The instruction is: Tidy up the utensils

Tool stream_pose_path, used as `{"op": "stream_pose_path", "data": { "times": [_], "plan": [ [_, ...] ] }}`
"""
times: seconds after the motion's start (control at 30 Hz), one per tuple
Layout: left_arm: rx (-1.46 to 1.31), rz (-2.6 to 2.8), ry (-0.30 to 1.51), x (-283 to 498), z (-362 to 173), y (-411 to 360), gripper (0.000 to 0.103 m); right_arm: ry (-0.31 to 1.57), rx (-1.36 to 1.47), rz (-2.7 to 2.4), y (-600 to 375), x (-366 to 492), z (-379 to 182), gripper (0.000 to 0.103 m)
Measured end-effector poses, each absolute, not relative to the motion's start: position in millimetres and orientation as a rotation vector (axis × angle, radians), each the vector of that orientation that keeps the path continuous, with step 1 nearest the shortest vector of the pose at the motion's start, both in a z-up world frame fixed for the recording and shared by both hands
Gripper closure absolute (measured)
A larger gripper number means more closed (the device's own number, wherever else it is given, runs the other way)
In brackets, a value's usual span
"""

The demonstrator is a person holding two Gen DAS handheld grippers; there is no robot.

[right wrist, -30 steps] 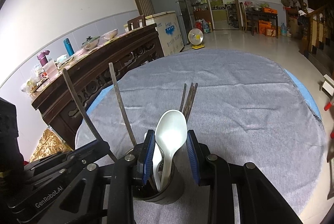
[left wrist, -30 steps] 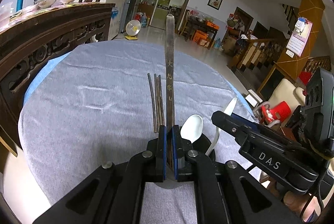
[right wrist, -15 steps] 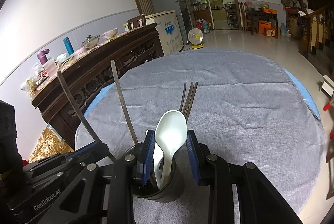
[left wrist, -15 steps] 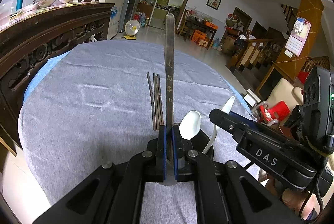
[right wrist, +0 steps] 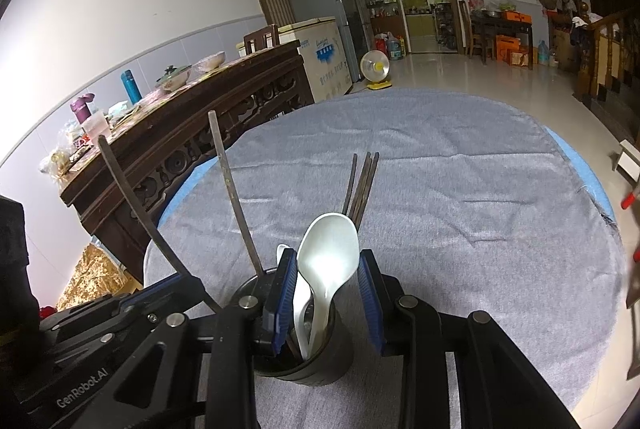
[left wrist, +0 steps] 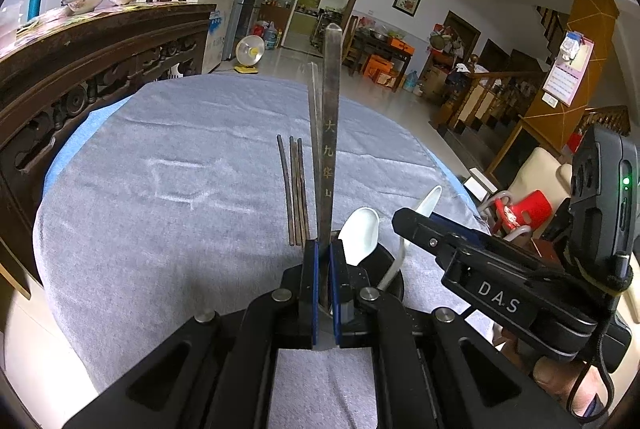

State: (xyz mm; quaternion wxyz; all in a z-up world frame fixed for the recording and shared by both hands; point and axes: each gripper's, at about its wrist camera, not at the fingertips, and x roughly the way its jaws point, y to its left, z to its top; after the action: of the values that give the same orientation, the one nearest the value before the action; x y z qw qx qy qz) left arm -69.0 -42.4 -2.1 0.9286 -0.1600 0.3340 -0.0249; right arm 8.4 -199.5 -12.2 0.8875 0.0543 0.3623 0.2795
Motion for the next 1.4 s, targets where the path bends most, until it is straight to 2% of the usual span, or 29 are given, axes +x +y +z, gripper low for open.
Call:
{"op": "stream_pose_path", "data": {
  "times": [0.13,0.2,0.37,0.43,0.63,0.67,0.73,0.77,1.0,1.13,1.4],
  "plan": [
    [-0.351,-0.049,0.695,-69.0,-0.6,-38.5,0.097,0.759,0.113,0.586,-199.6,8.6,-13.3,0.069],
    [-0.364,-0.046,0.698,-70.3,0.2,-36.3,0.093,0.758,0.115,0.582,-200.2,8.9,-13.1,0.069],
    [-0.388,-0.035,0.692,-73.4,1.7,-30.3,0.071,0.763,0.124,0.581,-202.8,9.7,-13.6,0.068],
    [-0.389,-0.037,0.689,-74.1,2.2,-30.1,0.070,0.763,0.122,0.581,-202.6,9.6,-13.6,0.068],
    [-0.401,-0.021,0.676,-75.9,4.0,-24.7,0.058,0.765,0.126,0.601,-203.7,7.6,-11.0,0.066],
    [-0.407,-0.016,0.675,-76.3,4.0,-23.2,0.057,0.763,0.129,0.620,-203.4,5.8,-9.0,0.064],
    [-0.422,-0.004,0.674,-76.2,4.1,-17.0,0.056,0.750,0.154,0.645,-207.0,3.6,-4.1,0.048],
    [-0.427,0.005,0.673,-76.1,4.2,-14.0,0.056,0.738,0.173,0.639,-211.3,3.3,-1.1,0.047],
    [-0.452,0.044,0.662,-74.8,5.8,0.8,0.055,0.714,0.235,0.610,-232.8,6.2,11.2,0.047],
    [-0.469,0.065,0.672,-70.6,3.6,11.4,0.050,0.727,0.282,0.582,-249.8,10.3,8.2,0.047],
    [-0.457,0.084,0.767,-41.7,-11.0,36.2,0.048,0.835,0.364,0.497,-286.7,31.8,-28.3,0.047]
  ]
}}
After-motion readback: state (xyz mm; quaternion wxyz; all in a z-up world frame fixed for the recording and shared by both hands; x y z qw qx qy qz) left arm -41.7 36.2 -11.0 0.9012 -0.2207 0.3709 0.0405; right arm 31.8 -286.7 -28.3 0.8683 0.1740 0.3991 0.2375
